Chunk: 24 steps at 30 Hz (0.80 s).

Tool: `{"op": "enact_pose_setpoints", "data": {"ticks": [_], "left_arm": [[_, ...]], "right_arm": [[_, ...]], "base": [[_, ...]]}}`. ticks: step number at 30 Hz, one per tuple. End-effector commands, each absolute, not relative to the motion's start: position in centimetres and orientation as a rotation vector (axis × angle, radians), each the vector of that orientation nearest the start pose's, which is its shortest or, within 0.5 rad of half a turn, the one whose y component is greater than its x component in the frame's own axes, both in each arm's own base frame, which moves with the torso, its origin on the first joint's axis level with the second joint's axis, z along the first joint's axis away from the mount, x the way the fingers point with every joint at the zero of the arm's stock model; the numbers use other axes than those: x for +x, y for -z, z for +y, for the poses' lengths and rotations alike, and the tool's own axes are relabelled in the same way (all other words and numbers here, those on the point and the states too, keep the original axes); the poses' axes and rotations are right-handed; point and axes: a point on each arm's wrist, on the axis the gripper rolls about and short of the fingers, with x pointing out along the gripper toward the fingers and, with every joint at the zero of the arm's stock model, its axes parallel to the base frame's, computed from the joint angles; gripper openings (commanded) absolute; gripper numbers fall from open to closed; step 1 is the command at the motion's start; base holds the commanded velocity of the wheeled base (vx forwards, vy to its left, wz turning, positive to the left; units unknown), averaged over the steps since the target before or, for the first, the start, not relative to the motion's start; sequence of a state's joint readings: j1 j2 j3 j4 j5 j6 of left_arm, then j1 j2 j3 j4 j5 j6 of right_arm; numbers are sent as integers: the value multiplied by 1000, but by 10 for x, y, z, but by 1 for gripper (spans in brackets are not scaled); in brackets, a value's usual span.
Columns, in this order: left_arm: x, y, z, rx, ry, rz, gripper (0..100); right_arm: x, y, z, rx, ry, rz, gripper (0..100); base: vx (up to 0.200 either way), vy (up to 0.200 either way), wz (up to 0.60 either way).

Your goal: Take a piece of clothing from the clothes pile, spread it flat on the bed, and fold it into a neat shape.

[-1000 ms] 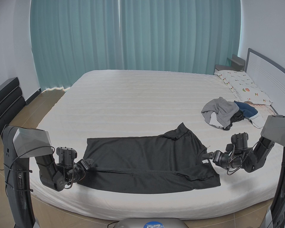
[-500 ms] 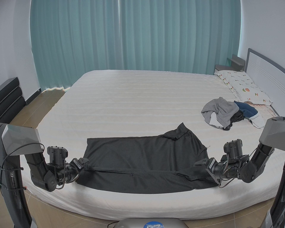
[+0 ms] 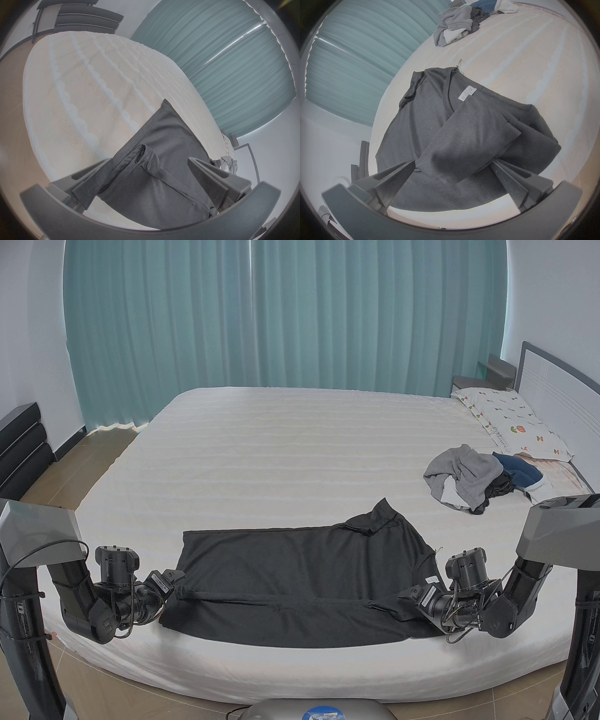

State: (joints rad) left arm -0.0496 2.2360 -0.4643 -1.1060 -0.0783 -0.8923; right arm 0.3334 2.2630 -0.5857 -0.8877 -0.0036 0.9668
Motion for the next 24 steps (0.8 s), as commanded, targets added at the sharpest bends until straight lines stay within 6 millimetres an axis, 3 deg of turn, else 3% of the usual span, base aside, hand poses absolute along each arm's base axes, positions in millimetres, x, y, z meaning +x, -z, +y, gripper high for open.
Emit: {"op": "enact_pose_setpoints", "data": {"ticks": [1,3,4,20,24], "left_arm": [[305,13,-17,-868,-181,672,100],[304,13,-17,-867,-182,673,100],[304,13,-17,-867,-183,672,100],[304,13,-18,-861,-180,673,100],[303,14,-19,-854,-182,675,100]], "right_arm": [[308,32,106,763,127,845,100],[308,32,106,766,134,837,100],[308,31,107,769,132,834,0],[288,1,102,777,103,801,0],[283,4,101,770,108,823,0]], "base": [[0,0,0],[0,0,0],[0,0,0],[0,0,0],[0,0,0]]}}
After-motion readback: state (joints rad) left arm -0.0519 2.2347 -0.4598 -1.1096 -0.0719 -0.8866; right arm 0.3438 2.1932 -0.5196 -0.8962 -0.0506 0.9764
